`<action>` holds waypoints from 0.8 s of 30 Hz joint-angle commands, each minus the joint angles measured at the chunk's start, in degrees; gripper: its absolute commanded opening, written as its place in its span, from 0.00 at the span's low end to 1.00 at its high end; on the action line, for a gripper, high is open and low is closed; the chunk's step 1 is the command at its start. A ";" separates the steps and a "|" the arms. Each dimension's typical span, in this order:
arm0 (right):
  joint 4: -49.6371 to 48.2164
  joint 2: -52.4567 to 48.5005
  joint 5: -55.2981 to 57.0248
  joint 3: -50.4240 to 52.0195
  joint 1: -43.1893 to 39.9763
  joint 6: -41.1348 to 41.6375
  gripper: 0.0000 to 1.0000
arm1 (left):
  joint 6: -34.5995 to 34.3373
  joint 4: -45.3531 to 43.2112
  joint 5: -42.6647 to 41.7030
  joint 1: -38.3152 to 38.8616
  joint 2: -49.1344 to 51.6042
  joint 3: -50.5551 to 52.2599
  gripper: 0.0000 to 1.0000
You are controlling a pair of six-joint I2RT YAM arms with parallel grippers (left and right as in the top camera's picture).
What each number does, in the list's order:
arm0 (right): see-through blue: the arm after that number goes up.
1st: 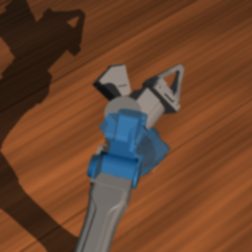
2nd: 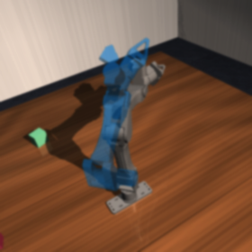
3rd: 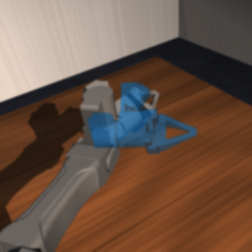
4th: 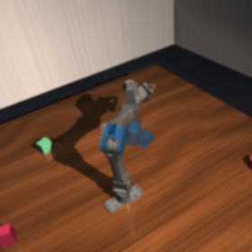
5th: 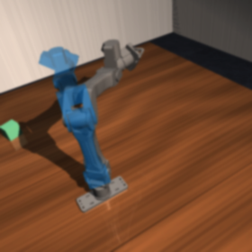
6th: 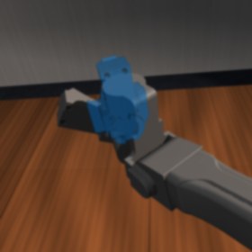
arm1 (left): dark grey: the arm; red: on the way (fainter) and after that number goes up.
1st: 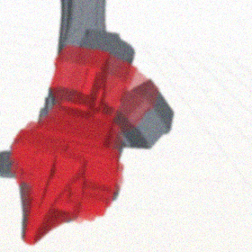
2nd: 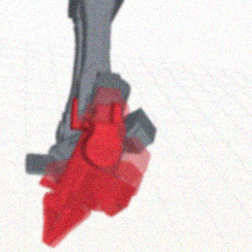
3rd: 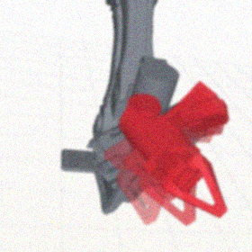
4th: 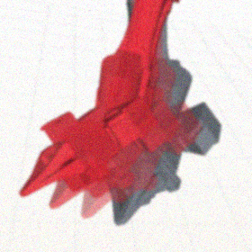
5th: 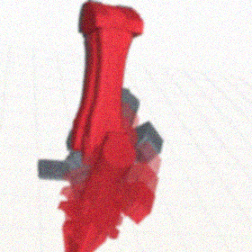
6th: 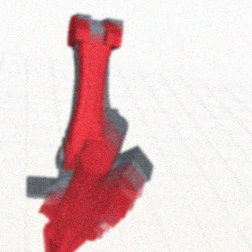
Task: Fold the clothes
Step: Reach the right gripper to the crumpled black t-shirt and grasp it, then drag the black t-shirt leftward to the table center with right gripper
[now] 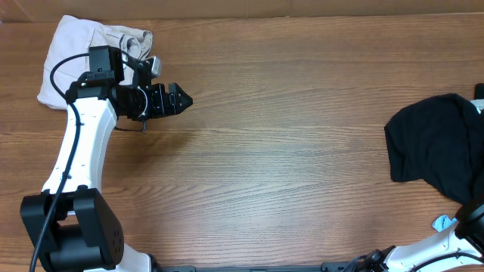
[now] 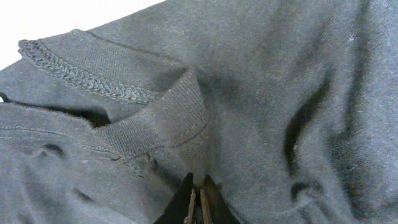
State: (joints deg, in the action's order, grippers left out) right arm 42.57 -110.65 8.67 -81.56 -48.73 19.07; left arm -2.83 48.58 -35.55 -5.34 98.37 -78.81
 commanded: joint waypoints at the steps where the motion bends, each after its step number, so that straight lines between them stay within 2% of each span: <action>1: -0.20 -0.57 -2.97 -0.09 -0.04 -0.22 0.04 | 1.14 -0.74 0.13 -0.04 -0.11 -1.20 0.77; 6: 2.21 0.48 -16.37 -4.81 0.92 -0.20 0.04 | 1.07 -1.99 -0.57 -0.13 -0.15 -3.19 0.50; 8: 4.28 1.42 -19.82 -7.93 2.47 -0.24 0.04 | 1.07 -1.92 -0.55 -0.09 -0.15 -5.25 0.44; 17: 21.57 3.82 -28.59 -21.14 16.11 -8.63 0.04 | 0.55 1.57 -0.48 0.04 -0.55 -18.01 0.41; 24: 26.75 3.82 -32.61 -26.36 31.50 -10.43 0.04 | -0.37 3.98 -0.20 0.00 -0.92 -24.94 0.41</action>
State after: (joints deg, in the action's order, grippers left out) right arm 68.99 -109.01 -19.00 -104.31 -22.33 10.57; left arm -2.85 51.86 -35.38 -5.34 98.39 -100.38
